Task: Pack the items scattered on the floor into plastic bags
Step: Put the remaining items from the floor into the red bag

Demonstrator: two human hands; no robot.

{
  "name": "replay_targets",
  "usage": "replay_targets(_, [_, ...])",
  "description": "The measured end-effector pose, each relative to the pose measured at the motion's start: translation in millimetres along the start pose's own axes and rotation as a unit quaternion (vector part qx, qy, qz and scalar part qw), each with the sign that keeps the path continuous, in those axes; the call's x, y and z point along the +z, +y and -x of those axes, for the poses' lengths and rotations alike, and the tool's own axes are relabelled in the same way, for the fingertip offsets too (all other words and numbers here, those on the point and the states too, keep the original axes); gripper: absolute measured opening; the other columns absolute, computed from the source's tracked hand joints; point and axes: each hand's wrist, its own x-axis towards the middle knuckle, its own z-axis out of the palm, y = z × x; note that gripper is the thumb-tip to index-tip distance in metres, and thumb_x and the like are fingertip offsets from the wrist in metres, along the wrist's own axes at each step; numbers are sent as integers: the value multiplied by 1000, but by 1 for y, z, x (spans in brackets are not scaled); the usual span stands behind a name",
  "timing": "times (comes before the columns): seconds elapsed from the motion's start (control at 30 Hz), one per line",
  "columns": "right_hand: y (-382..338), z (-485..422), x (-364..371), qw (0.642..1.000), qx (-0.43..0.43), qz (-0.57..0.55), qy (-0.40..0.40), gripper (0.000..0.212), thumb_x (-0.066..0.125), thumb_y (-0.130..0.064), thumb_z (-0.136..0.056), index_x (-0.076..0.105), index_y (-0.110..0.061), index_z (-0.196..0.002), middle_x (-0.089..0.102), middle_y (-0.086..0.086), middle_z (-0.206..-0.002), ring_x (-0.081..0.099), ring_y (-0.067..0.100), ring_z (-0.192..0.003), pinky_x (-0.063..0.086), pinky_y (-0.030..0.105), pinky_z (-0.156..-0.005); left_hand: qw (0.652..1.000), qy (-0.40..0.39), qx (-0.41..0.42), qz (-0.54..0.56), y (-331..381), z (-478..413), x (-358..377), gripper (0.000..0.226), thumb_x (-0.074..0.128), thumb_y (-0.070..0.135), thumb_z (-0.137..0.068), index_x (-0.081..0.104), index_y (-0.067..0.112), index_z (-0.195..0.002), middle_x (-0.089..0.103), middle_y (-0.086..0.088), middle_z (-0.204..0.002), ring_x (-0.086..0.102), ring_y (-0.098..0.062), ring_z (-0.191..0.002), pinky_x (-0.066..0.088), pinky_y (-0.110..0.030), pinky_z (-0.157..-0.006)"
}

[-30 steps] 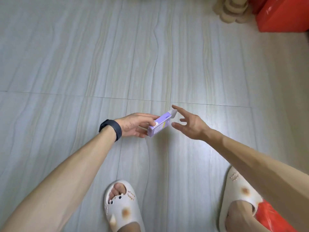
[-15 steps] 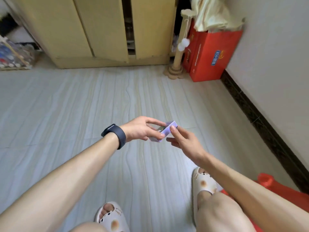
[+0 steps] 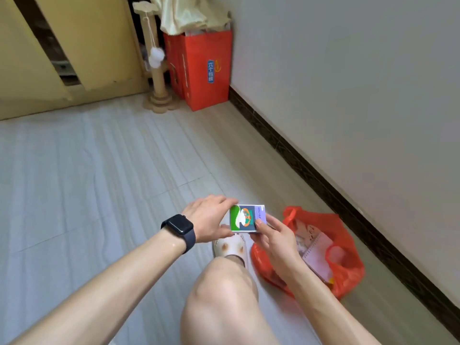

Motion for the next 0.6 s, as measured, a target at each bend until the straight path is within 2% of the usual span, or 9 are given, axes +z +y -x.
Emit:
replay_targets(0.1, [20,14,-71,993,8,-34,114,20,60,-3,-95,68,-6,-113,76,14,-96,73,20,-80,60,23,-70,997,-38,29,-64,21,-28,27,60,55,42,-91,32,30,-145,48,3,-139,46,-22,-125,41,-37,-95])
replay_targets(0.17, [28,22,-113,982,5,-12,187,22,62,-4,-94,66,-7,-115,76,15,-95,73,23,-78,61,26,-69,994,-56,36,-81,28,-48,36,62,56,38,-90,31,30,-147,43,0,-145,41,-23,-131,36,-37,-102])
replay_targets(0.23, [36,23,-149,969,11,43,242,29,66,-6,-92,65,-8,-121,76,14,-95,74,28,-84,61,36,-78,994,-68,30,-82,34,-68,41,64,55,38,-90,30,29,-148,38,-2,-150,37,-24,-136,33,-38,-107])
replay_targets(0.3, [38,20,-174,956,22,118,269,31,69,-12,-91,66,-20,-121,77,8,-97,74,26,-91,58,44,-88,993,-80,30,-81,37,-87,49,65,55,40,-91,29,28,-149,37,-3,-151,36,-25,-137,33,-39,-109])
replay_targets(0.4, [31,9,-192,928,-14,243,280,24,70,-27,-89,68,-36,-111,75,-7,-107,72,16,-98,56,48,-92,992,-99,30,-78,43,-107,68,65,53,46,-91,29,29,-149,35,-5,-153,34,-25,-139,30,-41,-111])
replay_targets(0.5, [7,-10,-191,883,-61,383,263,28,63,-27,-93,64,-35,-120,69,-15,-115,64,8,-103,46,26,-92,990,-117,40,-71,53,-122,87,68,51,53,-91,28,28,-150,29,-7,-156,28,-26,-143,24,-44,-115])
replay_targets(0.6, [-8,-42,-193,844,-37,507,173,37,59,-27,-94,61,-32,-131,67,-12,-124,61,11,-109,39,20,-89,989,-122,52,-62,61,-139,103,73,48,61,-89,28,27,-150,28,-8,-156,24,-27,-144,20,-47,-116])
